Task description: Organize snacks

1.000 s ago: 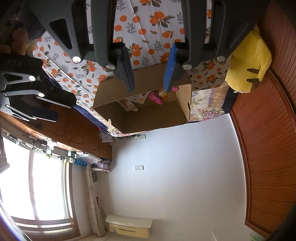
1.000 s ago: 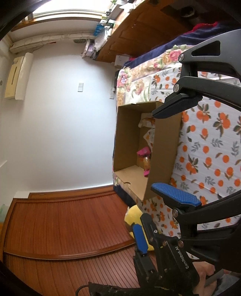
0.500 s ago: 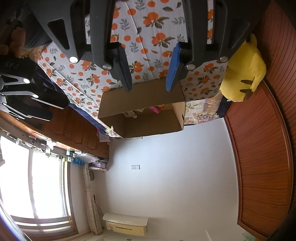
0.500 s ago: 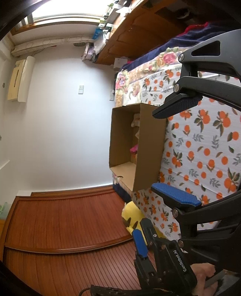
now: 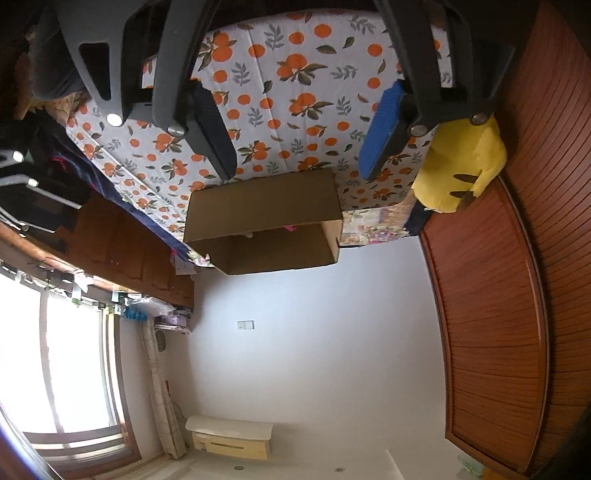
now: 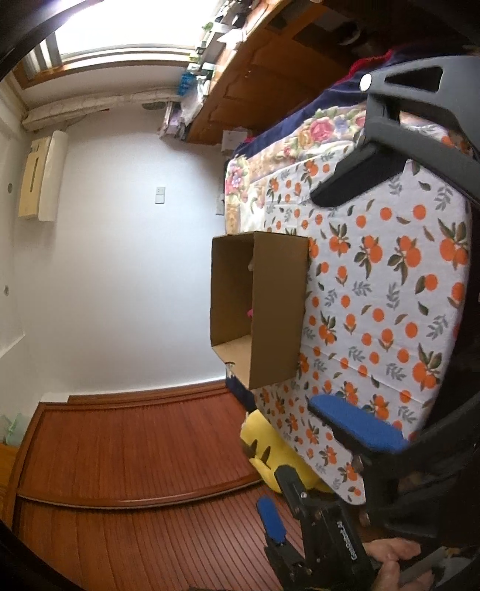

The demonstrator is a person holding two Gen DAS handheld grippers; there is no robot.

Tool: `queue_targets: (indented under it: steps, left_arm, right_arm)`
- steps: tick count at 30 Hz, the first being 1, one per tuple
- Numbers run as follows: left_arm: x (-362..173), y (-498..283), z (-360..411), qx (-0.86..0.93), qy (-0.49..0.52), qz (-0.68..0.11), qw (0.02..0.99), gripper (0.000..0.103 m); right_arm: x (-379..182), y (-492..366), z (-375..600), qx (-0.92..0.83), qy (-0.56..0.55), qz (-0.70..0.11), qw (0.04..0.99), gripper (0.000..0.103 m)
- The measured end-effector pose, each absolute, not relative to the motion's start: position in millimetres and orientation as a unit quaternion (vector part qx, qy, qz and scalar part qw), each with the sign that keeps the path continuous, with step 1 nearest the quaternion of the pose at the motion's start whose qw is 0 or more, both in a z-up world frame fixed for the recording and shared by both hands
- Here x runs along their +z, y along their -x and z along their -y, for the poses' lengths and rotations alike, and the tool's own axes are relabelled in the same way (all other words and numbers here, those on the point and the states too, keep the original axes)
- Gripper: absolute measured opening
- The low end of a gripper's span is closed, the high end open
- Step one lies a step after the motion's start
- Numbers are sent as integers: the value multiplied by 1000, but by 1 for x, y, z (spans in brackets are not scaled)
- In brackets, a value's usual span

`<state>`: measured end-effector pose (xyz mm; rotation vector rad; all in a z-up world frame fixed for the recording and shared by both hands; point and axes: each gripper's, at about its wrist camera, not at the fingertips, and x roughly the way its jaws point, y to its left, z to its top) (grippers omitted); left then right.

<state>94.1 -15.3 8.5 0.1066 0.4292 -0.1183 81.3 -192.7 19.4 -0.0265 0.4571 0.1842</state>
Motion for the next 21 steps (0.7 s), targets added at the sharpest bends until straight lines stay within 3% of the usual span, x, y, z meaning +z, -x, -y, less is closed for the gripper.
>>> queue_targets:
  steps: [10,21]
  left_arm:
    - [-3,-75,5,-52,-28,-211,976,102]
    - [-5,-64,2,-38,-33,-210,976,103]
  right_arm:
    - [13,-65,208,64,9,-234,970,103]
    - [17,-54,206,53,12,-223,973,103]
